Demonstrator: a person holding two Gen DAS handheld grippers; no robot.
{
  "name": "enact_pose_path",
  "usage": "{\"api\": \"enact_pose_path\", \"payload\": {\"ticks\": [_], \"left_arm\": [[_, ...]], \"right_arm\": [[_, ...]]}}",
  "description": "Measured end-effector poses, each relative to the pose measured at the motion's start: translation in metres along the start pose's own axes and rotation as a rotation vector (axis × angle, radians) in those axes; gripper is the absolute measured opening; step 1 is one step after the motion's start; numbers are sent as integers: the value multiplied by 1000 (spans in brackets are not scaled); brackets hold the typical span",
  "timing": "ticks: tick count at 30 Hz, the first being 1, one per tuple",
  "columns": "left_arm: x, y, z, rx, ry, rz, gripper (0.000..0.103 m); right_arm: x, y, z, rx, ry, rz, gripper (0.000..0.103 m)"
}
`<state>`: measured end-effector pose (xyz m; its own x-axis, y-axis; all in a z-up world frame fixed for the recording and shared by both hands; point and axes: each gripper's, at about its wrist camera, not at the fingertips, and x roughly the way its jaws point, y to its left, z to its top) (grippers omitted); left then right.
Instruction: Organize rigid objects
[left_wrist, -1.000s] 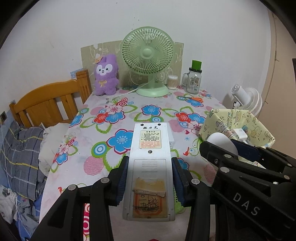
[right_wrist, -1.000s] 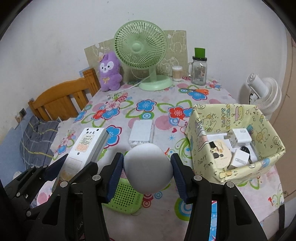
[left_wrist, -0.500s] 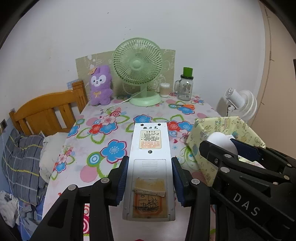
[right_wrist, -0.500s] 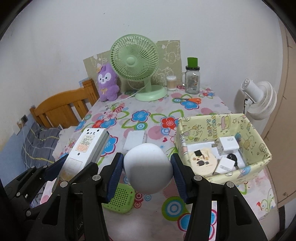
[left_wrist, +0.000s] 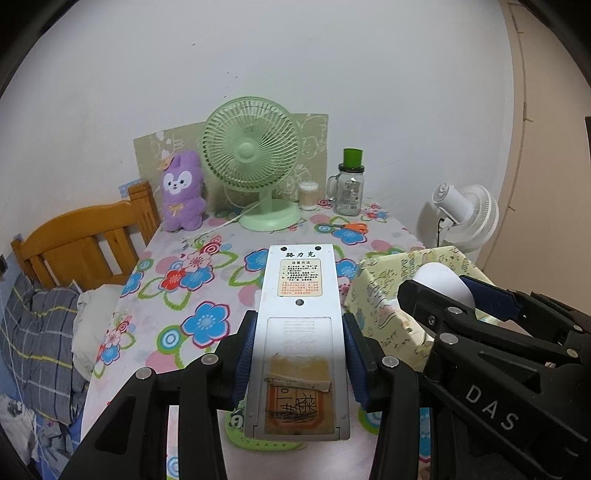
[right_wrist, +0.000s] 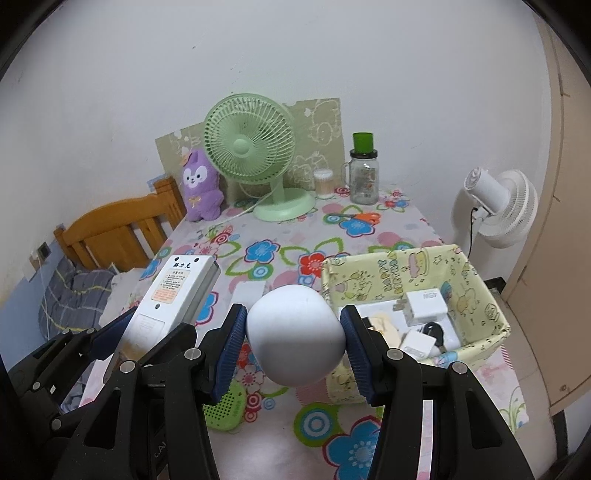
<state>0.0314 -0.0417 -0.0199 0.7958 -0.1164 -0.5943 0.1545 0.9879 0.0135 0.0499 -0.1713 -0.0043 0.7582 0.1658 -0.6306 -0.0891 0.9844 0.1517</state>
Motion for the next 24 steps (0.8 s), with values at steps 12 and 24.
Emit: {"api": "enact_pose_path", "payload": {"ticks": [12,24], "left_arm": [[13,-42,14,31,-11,-52,45],[38,-81,26,31,0,-59,45]], "right_arm": [[-5,-47,10,36,-19,-58,56],[8,-91,23,32,-6,-69,56]]}}
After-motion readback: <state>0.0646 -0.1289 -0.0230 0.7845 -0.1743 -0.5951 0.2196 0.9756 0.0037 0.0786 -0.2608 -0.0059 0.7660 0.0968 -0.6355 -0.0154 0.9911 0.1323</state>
